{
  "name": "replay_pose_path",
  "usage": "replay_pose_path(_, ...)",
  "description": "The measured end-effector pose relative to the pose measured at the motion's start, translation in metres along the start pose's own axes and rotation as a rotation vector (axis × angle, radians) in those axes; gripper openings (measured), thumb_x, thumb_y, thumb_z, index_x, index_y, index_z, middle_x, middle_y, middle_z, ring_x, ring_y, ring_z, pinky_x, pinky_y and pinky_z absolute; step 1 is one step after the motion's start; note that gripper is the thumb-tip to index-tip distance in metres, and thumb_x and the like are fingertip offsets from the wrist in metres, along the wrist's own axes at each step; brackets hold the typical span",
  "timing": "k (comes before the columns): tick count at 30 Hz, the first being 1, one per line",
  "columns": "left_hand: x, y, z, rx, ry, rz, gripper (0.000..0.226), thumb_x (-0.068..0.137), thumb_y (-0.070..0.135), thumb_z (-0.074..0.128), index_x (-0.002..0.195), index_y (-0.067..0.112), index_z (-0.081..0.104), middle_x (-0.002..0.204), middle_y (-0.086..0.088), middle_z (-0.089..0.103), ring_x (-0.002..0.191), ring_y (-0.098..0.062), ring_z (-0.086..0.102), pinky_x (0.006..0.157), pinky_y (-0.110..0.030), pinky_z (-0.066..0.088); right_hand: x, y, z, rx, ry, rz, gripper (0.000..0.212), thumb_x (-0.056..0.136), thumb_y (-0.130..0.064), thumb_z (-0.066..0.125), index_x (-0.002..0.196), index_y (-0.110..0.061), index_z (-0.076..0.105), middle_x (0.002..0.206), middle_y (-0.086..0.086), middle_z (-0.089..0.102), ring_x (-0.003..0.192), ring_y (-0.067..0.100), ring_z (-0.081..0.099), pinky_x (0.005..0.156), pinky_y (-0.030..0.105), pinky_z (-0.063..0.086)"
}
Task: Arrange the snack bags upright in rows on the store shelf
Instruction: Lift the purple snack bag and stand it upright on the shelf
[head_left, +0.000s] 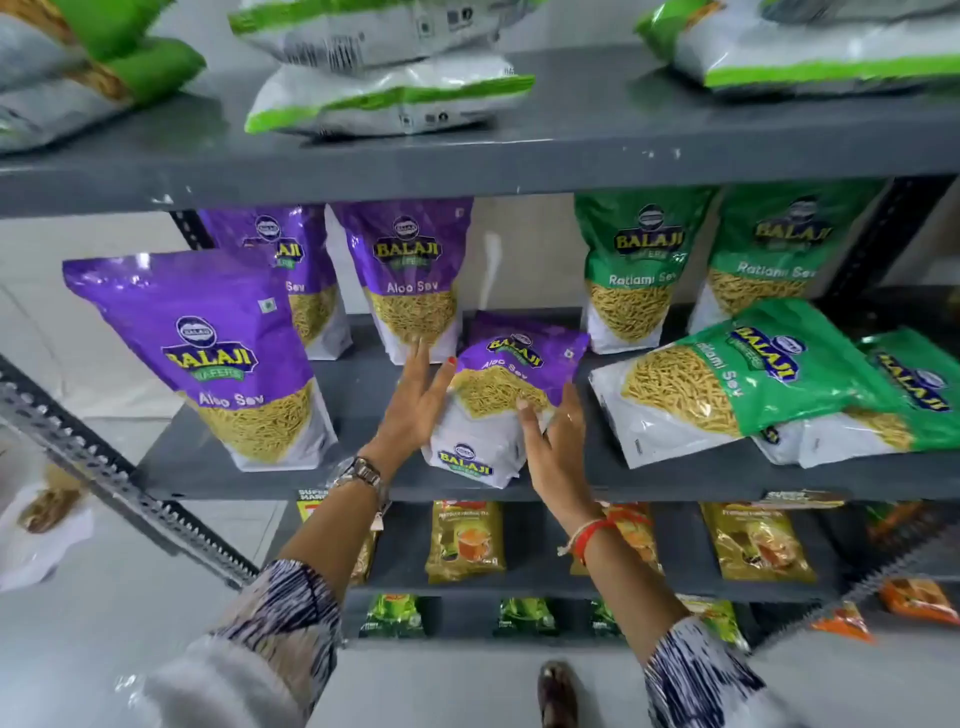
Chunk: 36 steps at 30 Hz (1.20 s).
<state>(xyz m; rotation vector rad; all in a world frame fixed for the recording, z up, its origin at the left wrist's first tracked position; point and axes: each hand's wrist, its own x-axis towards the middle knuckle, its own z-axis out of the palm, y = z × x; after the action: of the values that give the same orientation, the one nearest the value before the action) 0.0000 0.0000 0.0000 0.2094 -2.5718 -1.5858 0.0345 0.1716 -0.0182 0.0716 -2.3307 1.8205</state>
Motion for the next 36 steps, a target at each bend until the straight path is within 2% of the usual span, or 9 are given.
replay_pose_path(1, 0.007, -0.001, 0.002, -0.091, -0.006, -0.125, 0.061, 0.093, 0.044, 0.037, 0.144, 0.014, 0.025, 0.149, 0.001, 0.032, 0.136, -0.014, 0.03, 0.114, -0.03, 0.022, 0.007, 0.008, 0.005, 0.096, 0.032, 0.023, 0.035, 0.091, -0.023, 0.052, 0.12, -0.003, 0.048, 0.118, 0.026, 0.057, 0.097, 0.007, 0.053, 0.094, 0.007, 0.039)
replay_pose_path(3, 0.023, -0.004, 0.003, -0.223, -0.011, -0.322, 0.037, 0.092, 0.037, 0.043, 0.111, 0.01, 0.058, 0.104, -0.002, 0.062, 0.093, -0.014, 0.057, 0.084, -0.022, 0.042, 0.022, 0.021, 0.012, 0.201, 0.076, 0.212, 0.032, 0.089, -0.023, 0.054, 0.113, -0.002, 0.052, 0.106, 0.018, 0.061, 0.099, 0.024, 0.06, 0.083, 0.019, 0.047)
replay_pose_path(6, 0.044, -0.012, 0.005, -0.299, 0.091, -0.482, 0.025, 0.087, 0.023, 0.055, 0.064, 0.013, 0.054, 0.034, 0.008, 0.055, 0.045, -0.013, 0.048, 0.038, -0.013, 0.037, 0.044, 0.046, 0.024, 0.323, 0.079, 0.562, 0.042, 0.085, -0.033, 0.054, 0.112, -0.001, 0.054, 0.116, 0.019, 0.06, 0.111, 0.036, 0.056, 0.093, 0.04, 0.046)
replay_pose_path(8, 0.05, -0.014, 0.005, -0.33, 0.052, -0.496, 0.016, 0.087, 0.012, 0.055, 0.072, 0.008, 0.06, 0.038, 0.009, 0.061, 0.046, -0.01, 0.057, 0.047, -0.015, 0.046, 0.054, 0.053, 0.026, 0.354, 0.094, 0.638, 0.031, 0.083, -0.033, 0.055, 0.095, -0.005, 0.061, 0.105, 0.017, 0.063, 0.097, 0.031, 0.058, 0.088, 0.043, 0.046)
replay_pose_path(10, 0.051, -0.021, 0.006, -0.349, -0.062, -0.516, 0.021, 0.087, 0.014, 0.054, 0.099, 0.0, 0.064, 0.073, -0.002, 0.074, 0.069, -0.015, 0.067, 0.072, -0.026, 0.052, 0.059, 0.057, 0.025, 0.363, 0.116, 0.649, 0.018, 0.085, -0.027, 0.056, 0.078, -0.011, 0.062, 0.092, 0.015, 0.064, 0.085, 0.028, 0.058, 0.08, 0.042, 0.048)
replay_pose_path(14, 0.05, -0.027, 0.012, -0.352, -0.033, -0.554, 0.036, 0.087, 0.02, 0.055, 0.115, -0.003, 0.059, 0.117, -0.014, 0.06, 0.093, -0.028, 0.06, 0.09, -0.037, 0.048, 0.061, 0.06, 0.022, 0.408, 0.132, 0.687, 0.014, 0.083, -0.019, 0.06, 0.069, -0.018, 0.055, 0.081, 0.012, 0.064, 0.079, 0.029, 0.06, 0.079, 0.05, 0.053)
replay_pose_path(16, 0.043, -0.029, 0.012, -0.379, -0.02, -0.595, 0.023, 0.086, 0.022, 0.058, 0.095, 0.002, 0.065, 0.106, -0.014, 0.068, 0.087, -0.027, 0.064, 0.092, -0.039, 0.049, 0.058, 0.058, 0.019, 0.401, 0.139, 0.684, 0.018, 0.082, -0.012, 0.058, 0.067, -0.02, 0.052, 0.08, 0.009, 0.061, 0.079, 0.027, 0.058, 0.079, 0.047, 0.053)
replay_pose_path(20, 0.01, -0.025, 0.008, -0.567, 0.005, -0.626, 0.017, 0.087, 0.02, 0.056, 0.073, 0.011, 0.061, 0.049, 0.003, 0.069, 0.044, -0.011, 0.064, 0.055, -0.024, 0.052, 0.039, 0.054, 0.009, 0.398, 0.181, 0.56, 0.015, 0.072, -0.01, 0.058, 0.063, -0.021, 0.053, 0.086, 0.015, 0.061, 0.085, 0.028, 0.057, 0.082, 0.048, 0.049)
replay_pose_path(36, -0.117, 0.012, -0.036, -0.631, 0.077, -0.179, 0.028, 0.091, 0.014, 0.047, 0.063, 0.018, 0.048, 0.04, 0.012, 0.052, 0.037, -0.002, 0.046, 0.039, -0.015, 0.035, -0.052, -0.018, -0.039, 0.654, 0.055, 0.164, 0.011, 0.09, -0.015, 0.054, 0.08, -0.019, 0.054, 0.068, -0.011, 0.069, 0.072, 0.012, 0.059, 0.063, 0.025, 0.048)
